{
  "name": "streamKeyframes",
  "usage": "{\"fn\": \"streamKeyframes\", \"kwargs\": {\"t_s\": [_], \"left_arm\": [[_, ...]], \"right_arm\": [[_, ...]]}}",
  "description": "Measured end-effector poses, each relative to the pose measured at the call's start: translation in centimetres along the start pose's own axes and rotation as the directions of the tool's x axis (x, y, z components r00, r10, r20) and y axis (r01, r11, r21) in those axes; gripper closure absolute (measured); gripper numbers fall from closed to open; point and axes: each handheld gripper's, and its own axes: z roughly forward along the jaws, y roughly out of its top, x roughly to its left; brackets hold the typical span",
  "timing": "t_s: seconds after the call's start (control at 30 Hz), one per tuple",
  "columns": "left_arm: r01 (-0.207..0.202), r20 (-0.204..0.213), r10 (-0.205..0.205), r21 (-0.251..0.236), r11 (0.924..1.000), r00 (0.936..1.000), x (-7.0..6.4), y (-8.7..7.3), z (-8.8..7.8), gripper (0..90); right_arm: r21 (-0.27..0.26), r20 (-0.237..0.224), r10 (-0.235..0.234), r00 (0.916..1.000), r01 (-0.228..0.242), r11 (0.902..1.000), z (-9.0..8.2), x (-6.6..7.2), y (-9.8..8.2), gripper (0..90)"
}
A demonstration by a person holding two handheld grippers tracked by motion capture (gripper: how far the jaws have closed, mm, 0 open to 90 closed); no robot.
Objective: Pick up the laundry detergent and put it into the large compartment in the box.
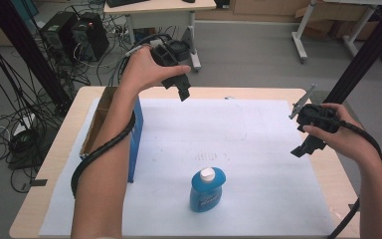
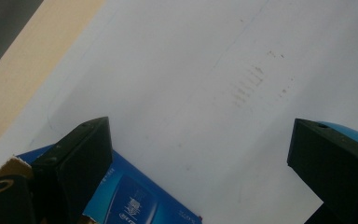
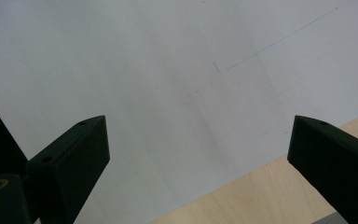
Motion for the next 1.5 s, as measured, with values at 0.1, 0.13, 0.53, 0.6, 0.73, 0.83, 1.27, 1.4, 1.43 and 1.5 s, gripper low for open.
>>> {"fn": "streamKeyframes", "kwargs": {"t_s": [0.1, 0.13, 0.53, 0.6, 0.73, 0.83, 1.27, 1.4, 1.43, 1.5], "left_arm": [[0.006, 0.000, -0.006, -0.008, 0.9999, 1.0000, 0.0, -0.3, -0.2, 7.2], [0.005, -0.001, -0.005, -0.005, 1.0000, 1.0000, -0.1, -0.3, -0.3, 7.1], [-0.017, -0.008, 0.017, -0.002, 0.9999, 0.9998, -2.2, -1.7, -1.5, 6.9], [-0.033, -0.007, 0.033, -0.009, 0.9994, 0.9994, -3.0, -2.1, -1.8, 6.8], [-0.057, -0.006, 0.057, -0.017, 0.9982, 0.9984, -4.4, -2.7, -2.3, 6.7], [-0.073, -0.009, 0.073, -0.020, 0.9971, 0.9973, -5.2, -2.9, -2.5, 6.6], [-0.145, -0.019, 0.144, -0.026, 0.9891, 0.9893, -10.1, -4.2, -3.1, 5.8], [-0.165, -0.019, 0.165, -0.024, 0.9860, 0.9861, -11.0, -4.3, -2.8, 5.7], [-0.169, -0.018, 0.169, -0.022, 0.9853, 0.9855, -11.2, -4.3, -2.8, 5.7], [-0.170, -0.022, 0.169, -0.017, 0.9853, 0.9853, -11.3, -4.2, -2.6, 5.7]], "right_arm": [[0.001, -0.002, -0.003, 1.0000, 0.003, 1.0000, 0.1, 0.0, 0.1, 5.5], [0.001, -0.003, -0.007, 1.0000, 0.007, 1.0000, 0.1, 0.0, 0.1, 5.5], [-0.005, -0.001, -0.021, 0.9998, 0.021, 0.9998, 0.0, 0.5, 0.6, 5.5], [-0.007, 0.000, -0.026, 0.9997, 0.026, 0.9996, -0.1, 0.6, 0.7, 5.5], [-0.010, 0.003, -0.032, 0.9995, 0.032, 0.9994, -0.3, 0.9, 0.9, 5.5], [-0.012, 0.005, -0.035, 0.9994, 0.035, 0.9993, -0.4, 1.0, 1.0, 5.5], [-0.023, 0.011, -0.058, 0.9982, 0.059, 0.9980, -1.0, 1.7, 1.2, 5.5], [-0.024, 0.011, -0.062, 0.9980, 0.062, 0.9978, -1.0, 1.8, 1.2, 5.5], [-0.023, 0.011, -0.062, 0.9980, 0.062, 0.9978, -1.0, 1.8, 1.2, 5.5], [-0.021, 0.012, -0.063, 0.9979, 0.063, 0.9978, -1.0, 1.8, 1.3, 5.5]]}}
